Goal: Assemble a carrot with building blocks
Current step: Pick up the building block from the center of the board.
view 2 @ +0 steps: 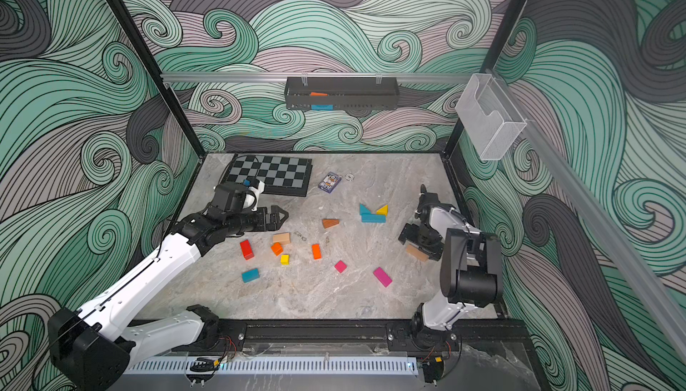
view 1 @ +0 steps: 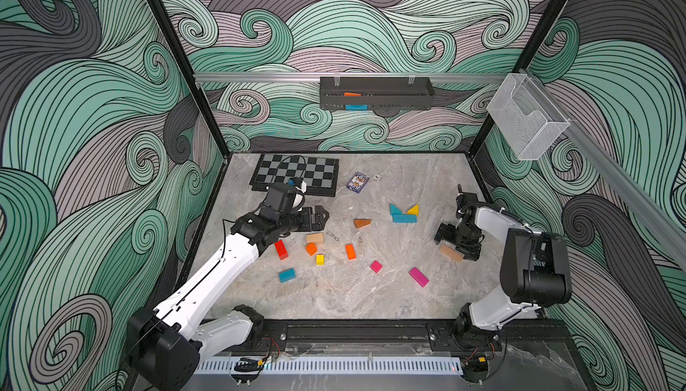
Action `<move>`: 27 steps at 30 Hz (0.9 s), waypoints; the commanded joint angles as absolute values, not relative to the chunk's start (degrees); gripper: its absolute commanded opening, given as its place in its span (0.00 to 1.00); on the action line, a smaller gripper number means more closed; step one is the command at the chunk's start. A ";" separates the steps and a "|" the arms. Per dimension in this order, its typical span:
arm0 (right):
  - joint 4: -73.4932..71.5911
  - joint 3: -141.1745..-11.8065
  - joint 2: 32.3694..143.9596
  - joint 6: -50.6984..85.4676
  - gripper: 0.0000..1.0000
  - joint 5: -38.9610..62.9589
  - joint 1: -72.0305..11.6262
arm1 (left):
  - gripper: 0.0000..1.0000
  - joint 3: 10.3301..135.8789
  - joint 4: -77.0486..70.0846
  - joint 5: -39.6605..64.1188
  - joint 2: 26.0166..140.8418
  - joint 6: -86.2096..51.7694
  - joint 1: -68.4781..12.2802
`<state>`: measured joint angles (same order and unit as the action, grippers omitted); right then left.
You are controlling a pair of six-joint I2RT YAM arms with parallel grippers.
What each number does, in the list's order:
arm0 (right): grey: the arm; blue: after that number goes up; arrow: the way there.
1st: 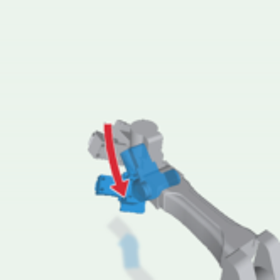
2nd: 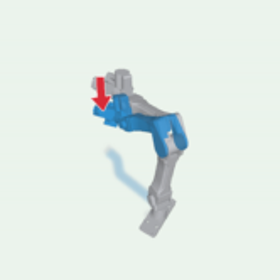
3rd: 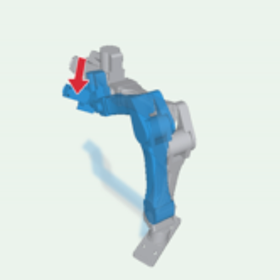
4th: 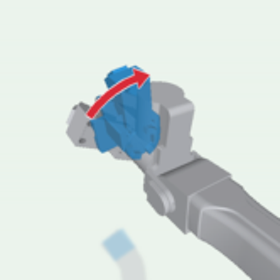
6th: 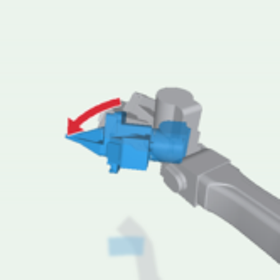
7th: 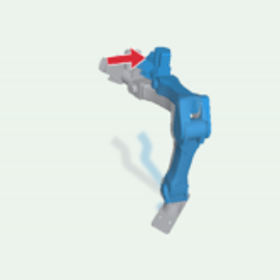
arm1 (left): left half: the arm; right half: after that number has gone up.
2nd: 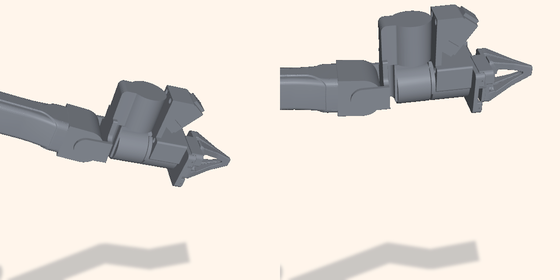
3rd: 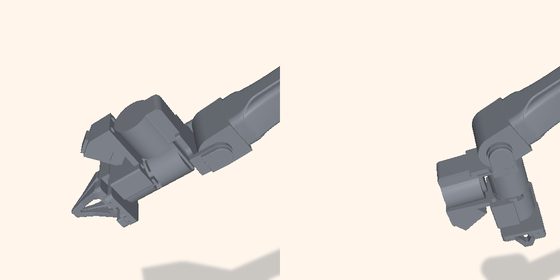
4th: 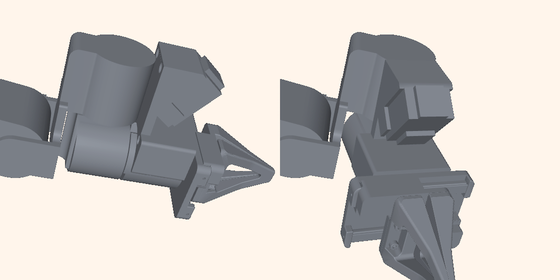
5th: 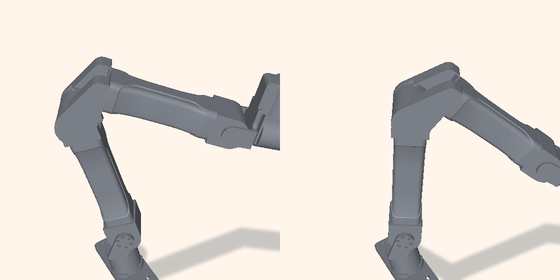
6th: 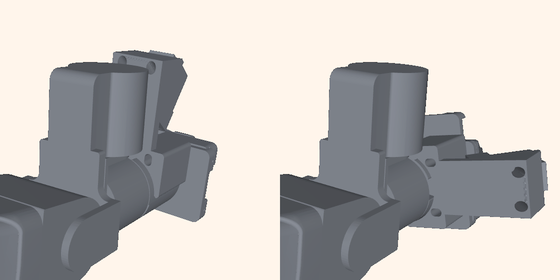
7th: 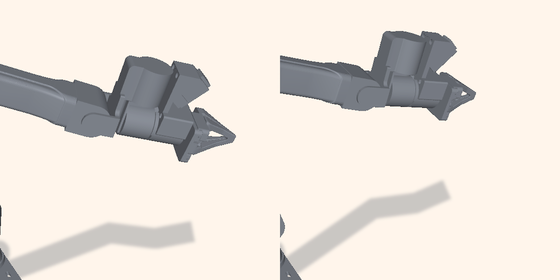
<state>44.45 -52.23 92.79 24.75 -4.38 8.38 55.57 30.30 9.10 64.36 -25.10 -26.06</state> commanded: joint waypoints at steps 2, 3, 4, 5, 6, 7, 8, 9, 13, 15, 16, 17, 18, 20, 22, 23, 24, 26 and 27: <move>43.40 -50.50 93.04 25.51 0.95 -4.36 8.48 | 0.97 56.47 28.92 10.44 64.62 -25.58 -26.37; 42.99 -50.30 93.08 25.63 0.93 -4.31 8.51 | 0.97 56.37 28.88 10.40 64.60 -25.71 -26.39; 42.72 -50.12 93.30 25.61 0.91 -4.38 8.51 | 0.97 56.27 28.79 10.42 64.62 -25.83 -26.37; 42.35 -50.02 93.57 25.62 0.88 -4.37 8.51 | 0.97 56.16 28.76 10.46 64.61 -25.84 -26.41; 42.11 -50.01 93.67 25.64 0.85 -4.39 8.48 | 0.96 56.16 28.76 10.42 64.65 -25.84 -26.38; 41.90 -50.01 93.81 25.61 0.82 -4.39 8.50 | 0.96 56.08 28.83 10.39 64.58 -25.96 -26.40; 41.66 -50.04 93.82 25.59 0.79 -4.40 8.52 | 0.96 56.12 28.80 10.38 64.64 -25.97 -26.38; 41.46 -50.17 93.94 25.57 0.75 -4.40 8.31 | 0.96 55.99 28.74 10.42 64.61 -26.03 -26.42; 41.27 -50.50 93.87 24.76 0.63 -5.22 7.00 | 0.95 55.92 28.83 10.19 64.61 -26.28 -26.38; 41.17 -50.61 93.66 24.34 0.61 -5.81 5.97 | 0.95 55.90 28.67 10.02 64.60 -26.48 -26.40; 41.13 -50.71 93.55 24.08 0.61 -6.10 5.58 | 0.95 55.89 28.58 9.93 64.68 -26.54 -26.38; 41.21 -50.84 93.32 23.71 0.61 -6.43 4.90 | 0.95 55.90 28.48 9.85 64.79 -26.55 -26.43; 41.25 -50.90 93.15 23.34 0.61 -6.71 4.13 | 0.95 56.03 28.39 9.78 64.91 -26.64 -26.37; 41.46 -51.26 92.58 22.76 0.61 -7.23 2.65 | 0.95 56.37 28.39 9.67 65.21 -26.79 -26.41; 41.90 -51.74 91.74 22.10 0.60 -7.87 0.97 | 0.95 56.75 28.39 9.45 65.49 -26.90 -26.39; 42.21 -52.17 91.18 21.73 0.60 -8.16 -0.03 | 0.95 56.98 28.30 9.39 65.56 -27.07 -26.40; 42.32 -52.52 90.61 21.23 0.60 -8.38 -1.01 | 0.95 57.17 28.14 9.40 65.78 -27.11 -26.44; 42.58 -53.62 90.00 19.76 0.60 -8.27 -3.26 | 0.95 57.68 27.87 9.45 66.22 -27.32 -26.43; 42.83 -54.38 90.13 18.90 0.60 -8.45 -4.87 | 0.95 58.10 27.95 9.49 66.55 -27.36 -26.36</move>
